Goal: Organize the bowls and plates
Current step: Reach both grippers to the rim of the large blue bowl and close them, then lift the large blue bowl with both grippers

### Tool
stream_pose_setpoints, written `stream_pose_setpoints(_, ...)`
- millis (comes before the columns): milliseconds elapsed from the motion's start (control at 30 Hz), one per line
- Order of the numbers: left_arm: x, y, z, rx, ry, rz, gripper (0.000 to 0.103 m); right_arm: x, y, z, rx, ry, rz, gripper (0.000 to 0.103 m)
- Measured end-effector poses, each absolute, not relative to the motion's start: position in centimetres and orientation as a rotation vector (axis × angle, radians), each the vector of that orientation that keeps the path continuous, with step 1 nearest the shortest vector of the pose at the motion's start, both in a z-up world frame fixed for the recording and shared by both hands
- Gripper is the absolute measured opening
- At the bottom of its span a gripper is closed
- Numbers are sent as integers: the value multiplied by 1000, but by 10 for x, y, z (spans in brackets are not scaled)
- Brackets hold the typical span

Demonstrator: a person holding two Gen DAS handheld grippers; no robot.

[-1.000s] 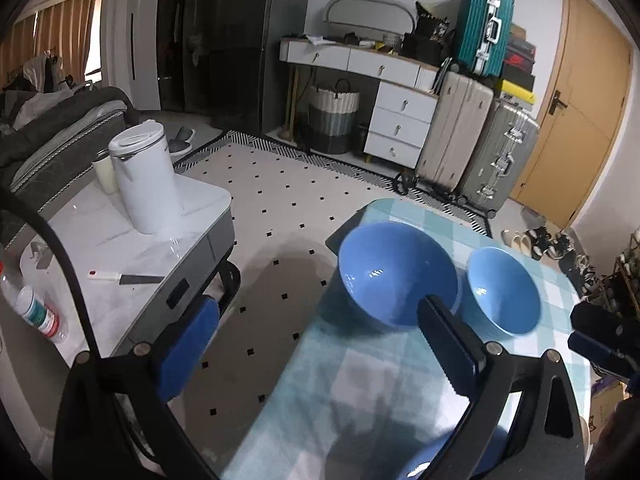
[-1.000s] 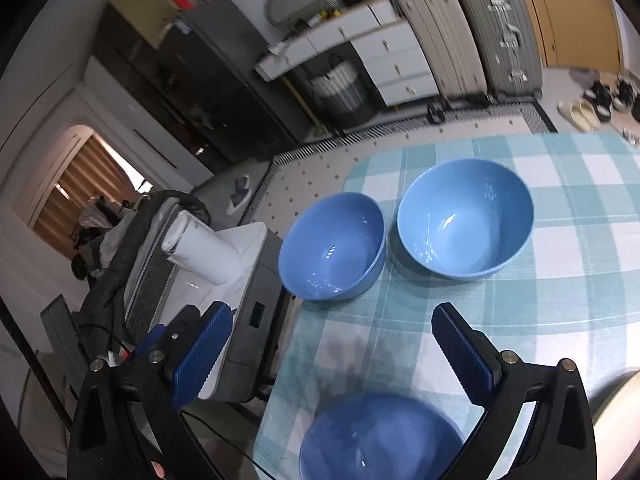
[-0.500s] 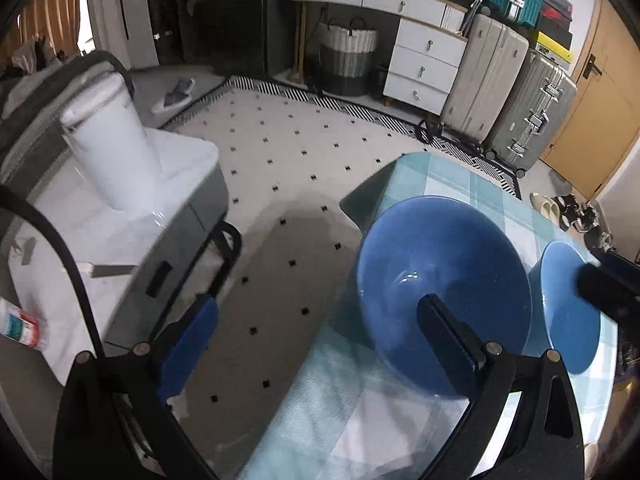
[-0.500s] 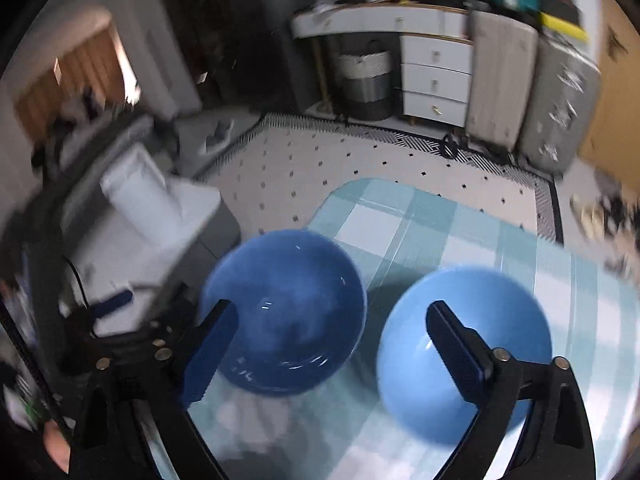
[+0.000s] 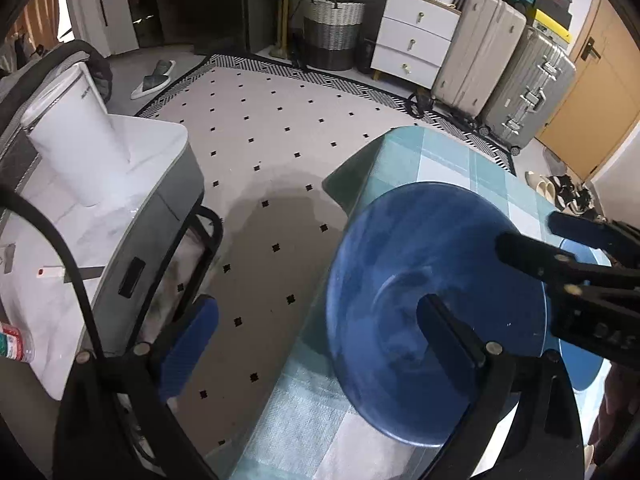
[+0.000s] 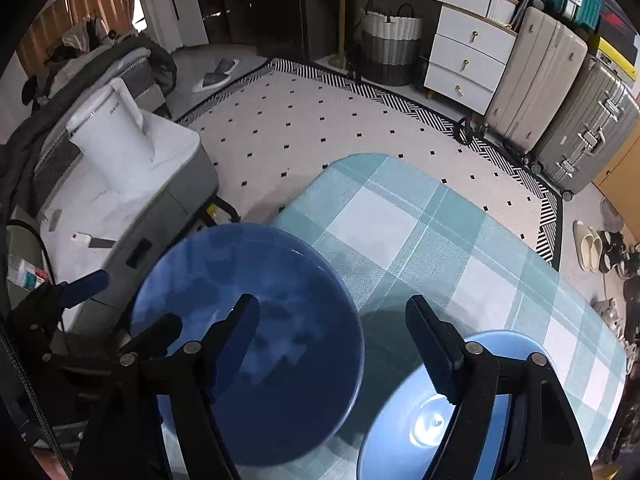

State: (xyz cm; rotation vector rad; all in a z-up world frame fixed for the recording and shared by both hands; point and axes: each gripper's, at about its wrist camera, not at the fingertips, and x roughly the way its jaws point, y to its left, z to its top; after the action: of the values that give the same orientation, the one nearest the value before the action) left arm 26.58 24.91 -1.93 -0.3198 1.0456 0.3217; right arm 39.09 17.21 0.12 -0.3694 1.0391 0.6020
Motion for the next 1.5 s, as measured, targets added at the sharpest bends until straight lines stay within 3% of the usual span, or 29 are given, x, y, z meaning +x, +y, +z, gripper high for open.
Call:
stream_pose_setpoints(267, 269, 251, -30, -337, 1059, 327, 100, 401, 178, -21, -367, 1081, 550, 55)
stream_pose_setpoints(467, 271, 248, -34, -341, 1067, 327, 99, 404, 178, -28, -382, 1086, 534, 50)
stream_pose_setpoints(533, 270, 250, -35, -359, 1057, 320, 98, 404, 178, -30, -387, 1088, 530, 38)
stream_pose_setpoints(567, 270, 250, -35, -364, 1057, 313, 94, 403, 178, -31, -393, 1089, 524, 22)
stream_pose_setpoints(700, 274, 245, -37, -349, 1076, 284, 71, 403, 175, -32, -378, 1088, 514, 21)
stream_pose_setpoints(833, 275, 239, -38, -305, 1078, 287, 59, 403, 172, -32, -359, 1095, 519, 19)
stream_pose_setpoints(967, 277, 237, -42, -308, 1100, 276, 34, 402, 171, -32, -341, 1106, 524, 17)
stream_pose_setpoints(1300, 277, 240, -47, -305, 1102, 277, 14, 399, 168, -32, -307, 1145, 538, 12)
stream_pose_setpoints(1500, 273, 241, -44, -315, 1094, 285, 13, 393, 170, -29, -330, 1144, 539, 11)
